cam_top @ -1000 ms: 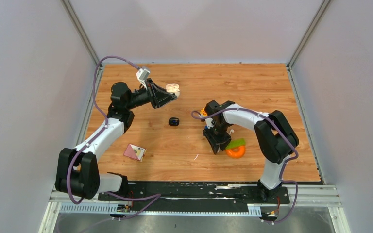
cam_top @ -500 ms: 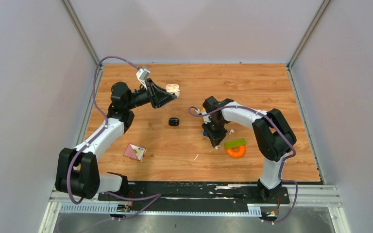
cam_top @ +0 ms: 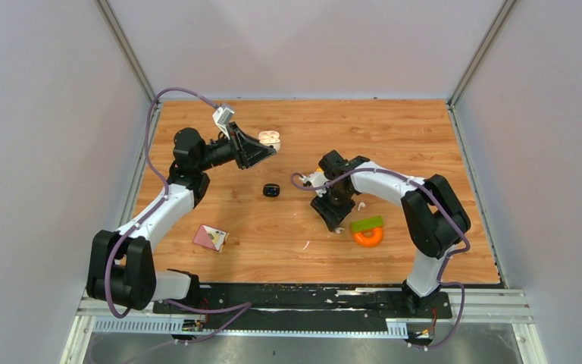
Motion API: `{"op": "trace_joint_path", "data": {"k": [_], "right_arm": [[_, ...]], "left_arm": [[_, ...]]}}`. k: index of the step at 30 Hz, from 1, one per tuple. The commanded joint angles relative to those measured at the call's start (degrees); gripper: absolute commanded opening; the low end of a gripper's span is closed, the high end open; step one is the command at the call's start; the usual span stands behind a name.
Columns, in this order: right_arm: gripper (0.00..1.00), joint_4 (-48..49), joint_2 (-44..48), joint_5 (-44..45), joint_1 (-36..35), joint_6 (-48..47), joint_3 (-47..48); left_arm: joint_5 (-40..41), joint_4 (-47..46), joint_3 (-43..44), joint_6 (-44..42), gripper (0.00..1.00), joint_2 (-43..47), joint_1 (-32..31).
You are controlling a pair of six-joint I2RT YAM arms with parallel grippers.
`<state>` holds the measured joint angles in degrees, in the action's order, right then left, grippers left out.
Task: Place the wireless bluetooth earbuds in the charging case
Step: Pick up the left earbud from the center of the board.
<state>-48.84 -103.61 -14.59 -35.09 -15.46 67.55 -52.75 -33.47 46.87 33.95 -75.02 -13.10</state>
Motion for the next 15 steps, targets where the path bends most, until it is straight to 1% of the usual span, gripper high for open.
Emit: {"op": "trace_joint_path", "data": {"k": [1, 6, 12, 15], "right_arm": [[0.51, 1.11, 3.67, -2.22, -0.11, -12.58, 2.79], [0.47, 0.83, 5.94, -2.21, -1.23, -16.02, 0.94], [0.42, 0.98, 8.04, -2.34, -3.52, -24.06, -2.93], [0.41, 0.25, 7.92, -2.24, -4.04, -26.34, -3.34]], "left_arm": [[0.34, -0.81, 2.13, -0.65, 0.00, 0.00, -0.08], [0.42, -0.74, 2.49, -0.53, 0.00, -0.42, -0.08], [0.46, -0.66, 2.87, -0.38, 0.00, -0.82, -0.08], [0.49, -0.65, 2.87, -0.34, 0.00, -0.85, -0.08]]}}
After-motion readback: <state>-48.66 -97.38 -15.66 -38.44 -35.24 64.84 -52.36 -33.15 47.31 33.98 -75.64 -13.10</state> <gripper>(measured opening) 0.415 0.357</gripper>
